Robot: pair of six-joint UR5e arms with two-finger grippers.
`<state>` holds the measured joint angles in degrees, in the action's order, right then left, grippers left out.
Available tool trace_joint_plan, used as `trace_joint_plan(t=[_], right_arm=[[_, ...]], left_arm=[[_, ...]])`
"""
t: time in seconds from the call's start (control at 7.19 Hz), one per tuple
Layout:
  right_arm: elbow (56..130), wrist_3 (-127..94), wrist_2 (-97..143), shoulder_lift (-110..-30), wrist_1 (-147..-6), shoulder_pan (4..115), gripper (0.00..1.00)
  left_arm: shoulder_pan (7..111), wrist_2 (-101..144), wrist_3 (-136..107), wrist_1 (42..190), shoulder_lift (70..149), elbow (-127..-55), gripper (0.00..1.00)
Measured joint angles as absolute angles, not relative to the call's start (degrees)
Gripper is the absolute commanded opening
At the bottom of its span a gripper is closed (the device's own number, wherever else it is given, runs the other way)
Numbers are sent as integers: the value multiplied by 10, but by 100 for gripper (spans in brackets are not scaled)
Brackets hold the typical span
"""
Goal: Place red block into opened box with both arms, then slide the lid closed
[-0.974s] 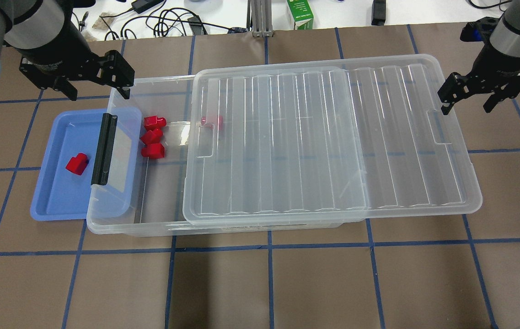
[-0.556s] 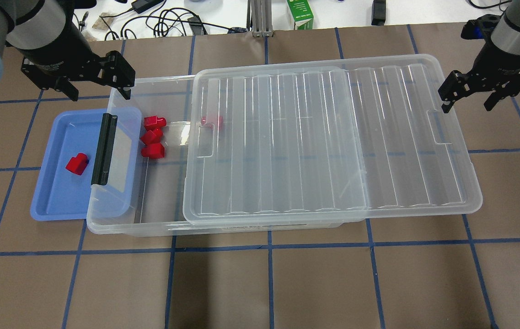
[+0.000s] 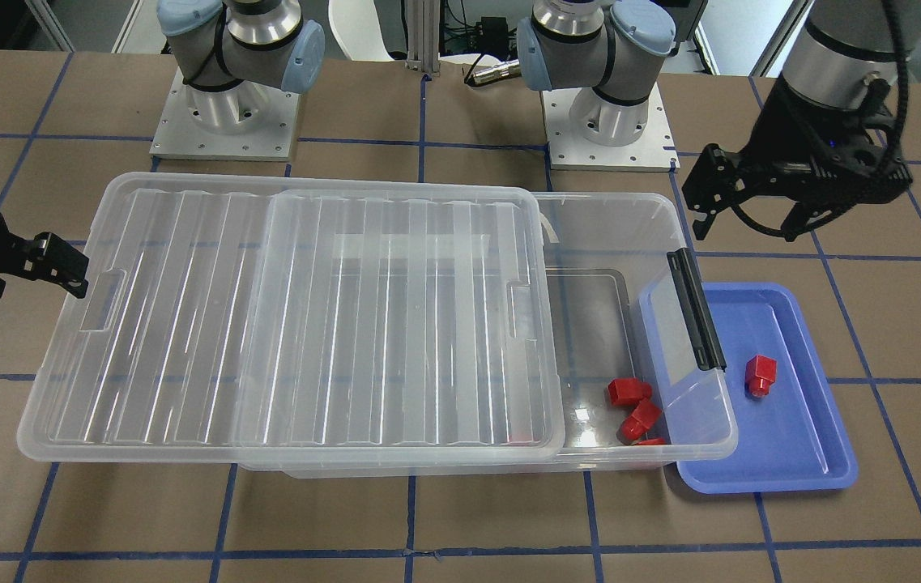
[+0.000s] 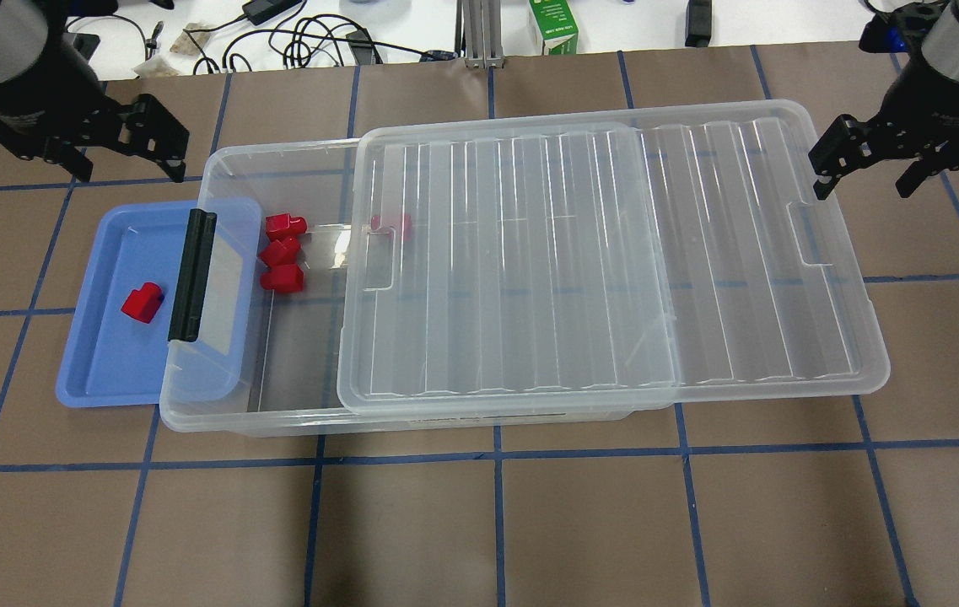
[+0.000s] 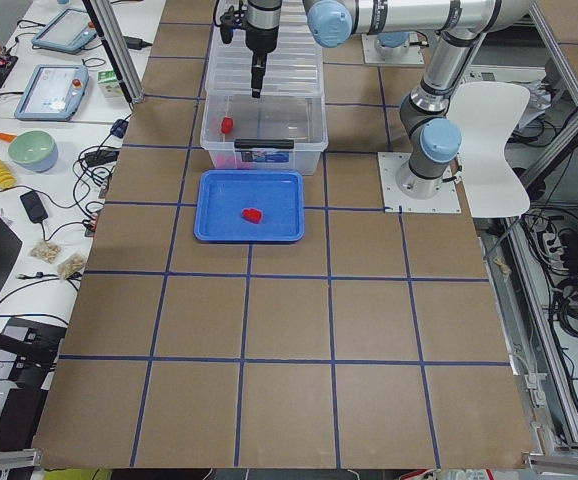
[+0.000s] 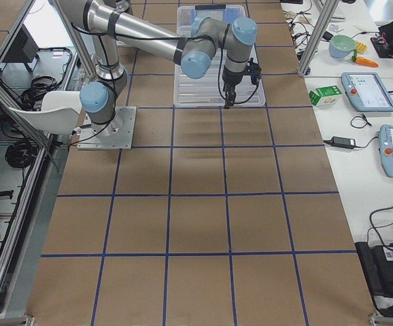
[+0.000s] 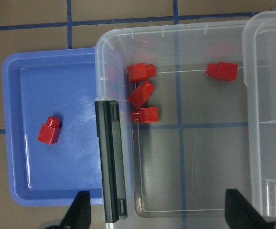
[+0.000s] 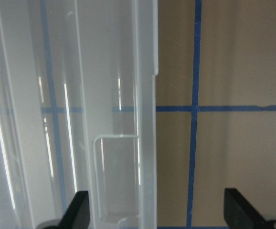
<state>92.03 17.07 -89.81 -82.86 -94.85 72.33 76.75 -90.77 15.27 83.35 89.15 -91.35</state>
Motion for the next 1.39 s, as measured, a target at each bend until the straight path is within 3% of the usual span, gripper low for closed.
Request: trace_joint_plan(t=[0.56,1.11,1.25,1.39], right_arm=[[921,80,-900,-934,-856,778,100],[926,37,-901,-956,-838,811,100],[926,36,-900,-957,-837,815,100],[926,29,-902,-957,-837,822,100]], left_arm=[[615,-903,336,719,955,-1030,100],[585,-901,415,540,1069,-1096,100],[585,-901,418,503,1097,-1098,88],[585,-901,422,483,1118,-1099,65]])
